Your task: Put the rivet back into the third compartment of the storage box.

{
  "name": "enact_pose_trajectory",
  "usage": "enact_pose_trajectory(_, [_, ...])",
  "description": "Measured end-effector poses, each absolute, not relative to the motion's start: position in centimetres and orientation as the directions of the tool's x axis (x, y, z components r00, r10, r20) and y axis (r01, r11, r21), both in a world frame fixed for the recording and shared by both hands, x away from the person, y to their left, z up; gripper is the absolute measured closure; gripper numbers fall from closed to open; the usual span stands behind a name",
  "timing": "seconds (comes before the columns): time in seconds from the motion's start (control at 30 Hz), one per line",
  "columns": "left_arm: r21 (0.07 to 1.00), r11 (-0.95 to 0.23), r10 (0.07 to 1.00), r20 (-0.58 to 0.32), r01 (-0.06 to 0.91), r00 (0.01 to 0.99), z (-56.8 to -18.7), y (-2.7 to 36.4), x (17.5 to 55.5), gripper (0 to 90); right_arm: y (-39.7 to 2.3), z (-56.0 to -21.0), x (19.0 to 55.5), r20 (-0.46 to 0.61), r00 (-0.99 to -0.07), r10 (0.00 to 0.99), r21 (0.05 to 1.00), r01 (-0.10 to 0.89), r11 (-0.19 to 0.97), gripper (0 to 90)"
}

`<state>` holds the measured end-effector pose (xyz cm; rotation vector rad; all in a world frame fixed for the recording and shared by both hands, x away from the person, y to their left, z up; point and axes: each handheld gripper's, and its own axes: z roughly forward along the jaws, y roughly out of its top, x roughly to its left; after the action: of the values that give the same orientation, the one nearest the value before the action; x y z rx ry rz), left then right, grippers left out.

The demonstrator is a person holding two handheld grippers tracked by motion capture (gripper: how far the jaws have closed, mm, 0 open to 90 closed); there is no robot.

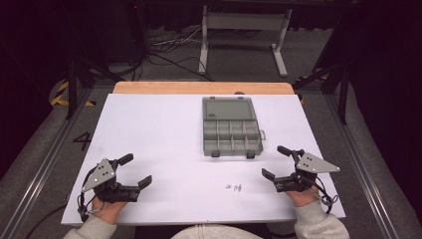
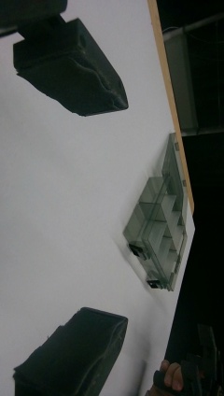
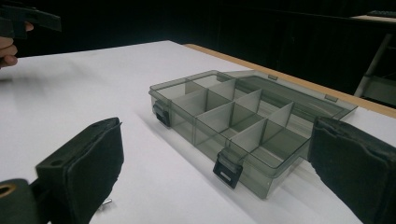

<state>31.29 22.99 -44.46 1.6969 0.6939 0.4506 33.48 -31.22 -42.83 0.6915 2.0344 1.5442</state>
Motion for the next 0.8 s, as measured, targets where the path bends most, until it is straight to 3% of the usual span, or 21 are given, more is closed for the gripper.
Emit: enact_pose_trajectory(0.8, [0.972,-0.137,0.665,-0.053,0.192,0.745,-44.34,22.84,31.24,1.9,-31.09,-42.74,33.5,-0.066,-0.757,0.65,0.967,0.113,0.229,3.2])
